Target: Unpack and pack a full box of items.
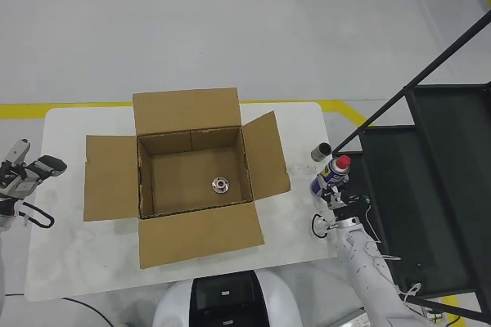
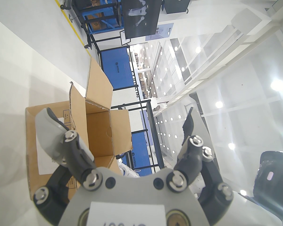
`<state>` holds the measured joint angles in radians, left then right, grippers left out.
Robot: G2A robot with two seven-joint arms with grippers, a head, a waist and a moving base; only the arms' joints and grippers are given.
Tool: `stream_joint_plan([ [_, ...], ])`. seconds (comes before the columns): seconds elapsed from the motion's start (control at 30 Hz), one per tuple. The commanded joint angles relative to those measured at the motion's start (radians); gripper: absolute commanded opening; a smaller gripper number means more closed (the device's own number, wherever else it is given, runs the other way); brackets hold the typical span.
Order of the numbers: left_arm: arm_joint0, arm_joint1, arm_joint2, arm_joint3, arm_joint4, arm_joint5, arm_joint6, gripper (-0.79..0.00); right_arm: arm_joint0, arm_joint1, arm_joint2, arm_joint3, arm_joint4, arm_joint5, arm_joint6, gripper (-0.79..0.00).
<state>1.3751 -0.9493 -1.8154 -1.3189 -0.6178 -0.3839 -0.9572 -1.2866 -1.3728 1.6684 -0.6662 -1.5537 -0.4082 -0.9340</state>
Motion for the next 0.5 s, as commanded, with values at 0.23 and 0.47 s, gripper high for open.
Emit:
stream_joint_plan([
  [0.23,0.000,0.000,0.000,0.000,0.000,0.000,0.000,0.000,0.047,0.001,-0.038,0.081,-0.007,0.045,-0.050,-0.785],
  [0.47,0.000,0.000,0.000,0.000,0.000,0.000,0.000,0.000,0.044,0.008,-0.051,0.107,-0.001,0.046,-0.086,0.000],
])
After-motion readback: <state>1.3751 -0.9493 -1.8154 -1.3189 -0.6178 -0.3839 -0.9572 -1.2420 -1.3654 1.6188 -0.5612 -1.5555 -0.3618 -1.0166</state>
